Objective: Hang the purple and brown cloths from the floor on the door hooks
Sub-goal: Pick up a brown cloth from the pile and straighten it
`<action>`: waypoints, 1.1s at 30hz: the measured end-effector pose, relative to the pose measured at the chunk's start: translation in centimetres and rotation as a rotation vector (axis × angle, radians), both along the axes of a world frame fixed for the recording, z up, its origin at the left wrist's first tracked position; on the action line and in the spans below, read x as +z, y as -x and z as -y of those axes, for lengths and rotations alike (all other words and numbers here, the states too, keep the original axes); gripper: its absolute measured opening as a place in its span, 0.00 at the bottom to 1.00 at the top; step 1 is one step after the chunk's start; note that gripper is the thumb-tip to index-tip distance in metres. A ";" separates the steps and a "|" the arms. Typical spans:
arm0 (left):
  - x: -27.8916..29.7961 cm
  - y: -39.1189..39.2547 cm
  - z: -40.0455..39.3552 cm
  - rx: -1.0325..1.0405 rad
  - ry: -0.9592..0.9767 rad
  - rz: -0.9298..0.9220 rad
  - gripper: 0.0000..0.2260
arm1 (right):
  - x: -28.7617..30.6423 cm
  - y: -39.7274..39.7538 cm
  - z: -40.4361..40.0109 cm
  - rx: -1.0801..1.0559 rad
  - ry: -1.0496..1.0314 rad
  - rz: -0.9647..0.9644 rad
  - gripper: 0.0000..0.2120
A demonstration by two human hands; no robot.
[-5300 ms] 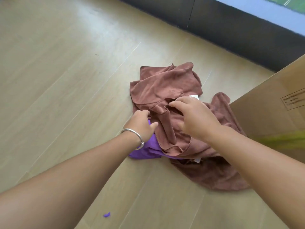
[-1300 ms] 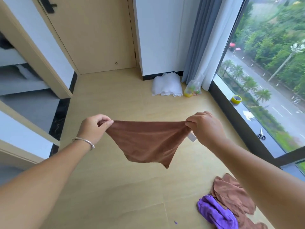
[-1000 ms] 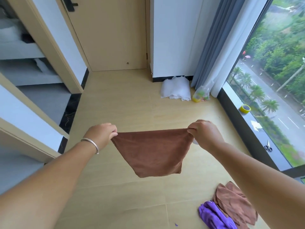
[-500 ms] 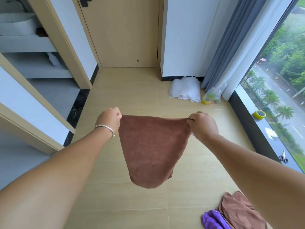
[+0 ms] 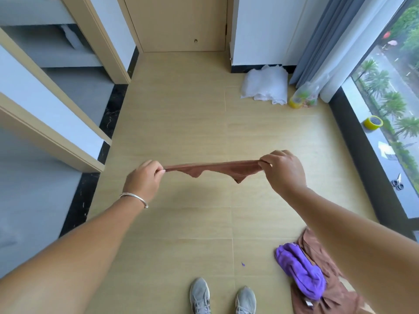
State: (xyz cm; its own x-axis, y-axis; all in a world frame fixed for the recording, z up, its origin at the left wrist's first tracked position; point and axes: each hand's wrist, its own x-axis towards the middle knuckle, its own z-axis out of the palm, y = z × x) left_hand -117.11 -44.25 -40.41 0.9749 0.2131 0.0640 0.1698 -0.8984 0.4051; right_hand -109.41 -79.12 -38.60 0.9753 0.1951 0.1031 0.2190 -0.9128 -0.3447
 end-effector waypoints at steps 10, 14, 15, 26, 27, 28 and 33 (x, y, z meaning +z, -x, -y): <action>-18.5 18.0 4.9 0.003 0.105 -0.459 0.04 | -17.7 15.0 4.2 0.123 0.147 -0.359 0.03; -25.2 22.2 5.6 0.031 0.103 -0.590 0.08 | -25.0 19.3 5.0 0.171 0.203 -0.478 0.07; -26.9 22.8 5.7 0.046 0.102 -0.608 0.08 | -26.9 20.1 5.0 0.181 0.224 -0.496 0.07; -47.8 19.3 5.1 0.088 0.095 -0.622 0.02 | -49.1 21.7 3.8 0.182 0.281 -0.622 0.04; -49.8 18.2 4.5 0.094 0.087 -0.607 0.02 | -51.3 20.7 3.8 0.164 0.270 -0.614 0.05; -51.7 17.0 4.0 0.098 0.079 -0.586 0.02 | -53.3 19.6 3.7 0.142 0.251 -0.594 0.05; -60.8 9.5 1.5 0.035 0.056 -0.478 0.04 | -62.8 11.6 2.0 0.071 0.139 -0.484 0.09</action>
State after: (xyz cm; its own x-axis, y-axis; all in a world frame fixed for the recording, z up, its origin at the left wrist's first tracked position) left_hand -126.60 -45.74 -101.21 0.8843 0.2366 -0.4025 0.3788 -0.8677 0.3219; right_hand -120.97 -81.13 -101.36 0.8887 0.2428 -0.3889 0.1280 -0.9459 -0.2981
